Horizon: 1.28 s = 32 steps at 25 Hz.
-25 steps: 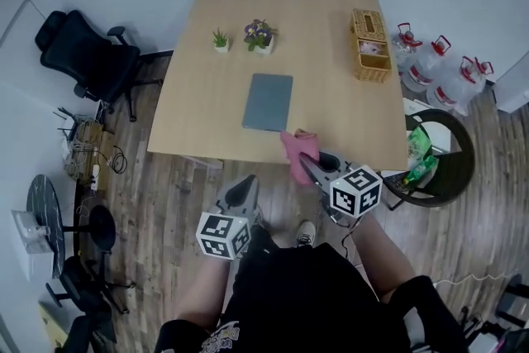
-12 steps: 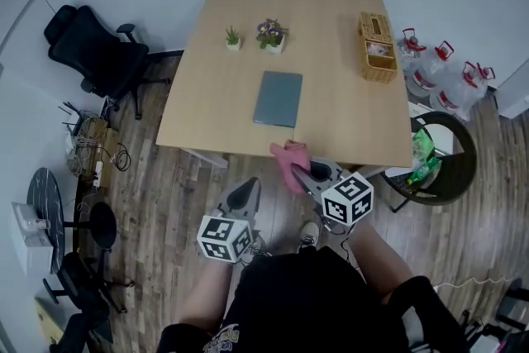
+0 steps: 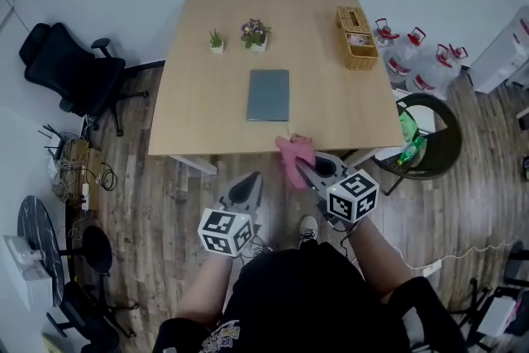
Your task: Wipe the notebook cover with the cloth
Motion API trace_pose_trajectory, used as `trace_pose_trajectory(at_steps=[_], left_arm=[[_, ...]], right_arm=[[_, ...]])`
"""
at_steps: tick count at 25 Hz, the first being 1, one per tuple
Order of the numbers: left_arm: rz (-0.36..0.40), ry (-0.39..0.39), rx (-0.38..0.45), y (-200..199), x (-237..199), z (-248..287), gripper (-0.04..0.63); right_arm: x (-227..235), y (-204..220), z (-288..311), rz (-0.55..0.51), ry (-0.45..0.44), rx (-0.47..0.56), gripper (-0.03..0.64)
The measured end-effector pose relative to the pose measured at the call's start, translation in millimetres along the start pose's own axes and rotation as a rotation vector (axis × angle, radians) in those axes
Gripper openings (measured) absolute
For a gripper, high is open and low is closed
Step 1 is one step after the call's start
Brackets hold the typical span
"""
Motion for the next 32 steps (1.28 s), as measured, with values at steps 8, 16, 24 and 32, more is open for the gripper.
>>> trace_pose_trajectory(at_steps=[8, 16, 24, 32], left_arm=[[0.031, 0.099, -0.012, -2, -8, -10, 0.011], [0.059, 0.144, -0.030, -3, -5, -16, 0.011], [0.061, 0.140, -0.037, 1, -1, -20, 0.011], [0.049, 0.128, -0.037, 1, -1, -17, 0.011]], right_arm=[[-26, 6, -16, 0.020, 0.108, 0.046, 0.064], [-39, 12, -26, 0.041, 0.144, 0.075, 0.064], [-39, 18, -29, 0.053, 0.140, 0.082, 0.064], [-34, 17, -28, 0.056, 0.130, 0.079, 0.064]])
Point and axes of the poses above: the fingertips, and each gripper's own axes: z forward along the fingers, x to its right, y out of its underside, the point moved 8 cm from there along -z, backward along the fingers, and after that the axes turned 5 degrees about -y, right-handed, at the moved point
